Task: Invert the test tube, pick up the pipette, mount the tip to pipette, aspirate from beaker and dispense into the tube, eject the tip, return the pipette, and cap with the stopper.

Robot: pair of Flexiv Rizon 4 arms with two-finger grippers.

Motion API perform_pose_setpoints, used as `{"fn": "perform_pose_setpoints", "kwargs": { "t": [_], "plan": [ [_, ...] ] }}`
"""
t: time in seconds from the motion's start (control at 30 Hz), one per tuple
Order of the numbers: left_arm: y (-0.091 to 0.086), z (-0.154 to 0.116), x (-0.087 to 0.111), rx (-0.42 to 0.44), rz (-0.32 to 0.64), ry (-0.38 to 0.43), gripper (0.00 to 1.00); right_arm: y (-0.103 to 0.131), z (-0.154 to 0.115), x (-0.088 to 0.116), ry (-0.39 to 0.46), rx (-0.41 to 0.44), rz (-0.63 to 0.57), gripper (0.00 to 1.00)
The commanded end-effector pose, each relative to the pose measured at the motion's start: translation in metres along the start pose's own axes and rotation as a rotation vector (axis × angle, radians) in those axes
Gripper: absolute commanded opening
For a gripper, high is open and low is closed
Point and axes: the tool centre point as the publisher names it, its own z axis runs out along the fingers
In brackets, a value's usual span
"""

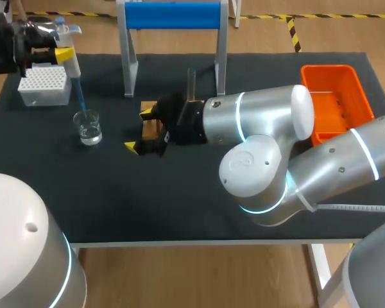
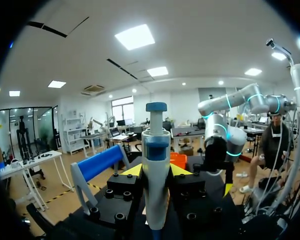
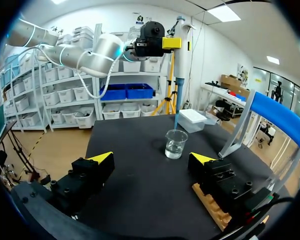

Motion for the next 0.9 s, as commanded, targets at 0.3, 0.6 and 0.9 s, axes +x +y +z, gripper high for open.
{"fn": "perform_pose_setpoints", "kwargs": {
  "t": [0.3, 0.6, 0.9],
  "plan": [
    [0.019, -0.001, -0.006, 0.019, -0.023, -0.002, 0.00, -0.001, 0.001, 0.000, 0.001, -0.002, 0.000, 1.00],
    [0.028, -0.003, -0.009, 0.022, -0.037, -0.011, 0.00, -0.001, 0.001, 0.000, 0.001, -0.002, 0.000, 1.00],
    [0.037, -0.003, -0.013, 0.024, -0.049, -0.013, 0.00, -0.001, 0.001, 0.000, 0.001, -0.002, 0.000, 1.00]
  ]
}}
